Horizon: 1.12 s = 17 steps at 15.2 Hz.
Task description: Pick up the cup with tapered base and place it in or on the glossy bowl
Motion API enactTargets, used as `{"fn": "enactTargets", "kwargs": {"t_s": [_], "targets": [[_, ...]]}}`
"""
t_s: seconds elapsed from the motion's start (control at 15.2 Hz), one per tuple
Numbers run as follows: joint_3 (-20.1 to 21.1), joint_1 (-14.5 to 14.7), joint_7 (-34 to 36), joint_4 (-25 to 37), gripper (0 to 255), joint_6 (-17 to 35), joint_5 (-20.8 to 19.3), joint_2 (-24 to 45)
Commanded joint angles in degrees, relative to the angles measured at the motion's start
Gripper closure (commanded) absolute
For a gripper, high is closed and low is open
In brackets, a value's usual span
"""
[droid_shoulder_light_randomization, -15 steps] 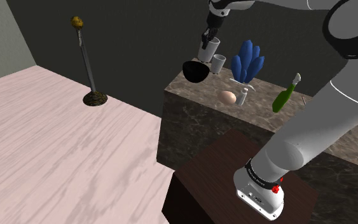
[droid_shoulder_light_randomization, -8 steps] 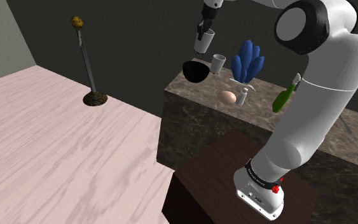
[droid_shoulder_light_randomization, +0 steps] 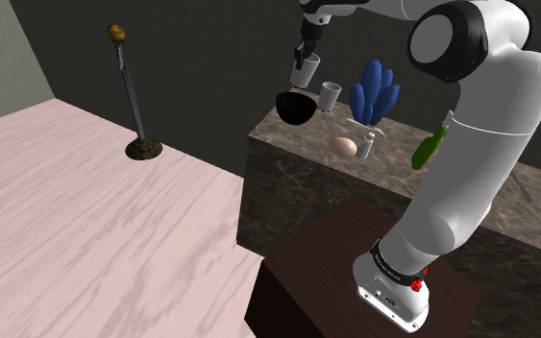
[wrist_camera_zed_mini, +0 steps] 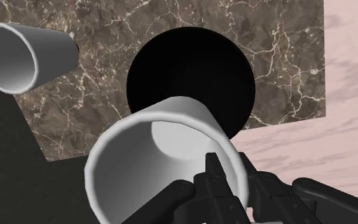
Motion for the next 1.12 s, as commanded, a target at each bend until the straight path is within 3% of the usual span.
{"fn": "enactTargets", "kwargs": {"t_s": [0.0, 0.66, 1.06], "targets": [[0.0, 0.1, 0.0, -1.7, 255, 1.7, 0.0, -0.1], [0.2, 0.1, -0.1, -8.0, 255, 9.0, 0.4, 1.0], [0.2, 0.1, -0.2, -8.2, 255, 9.2, 0.4, 1.0]]}}
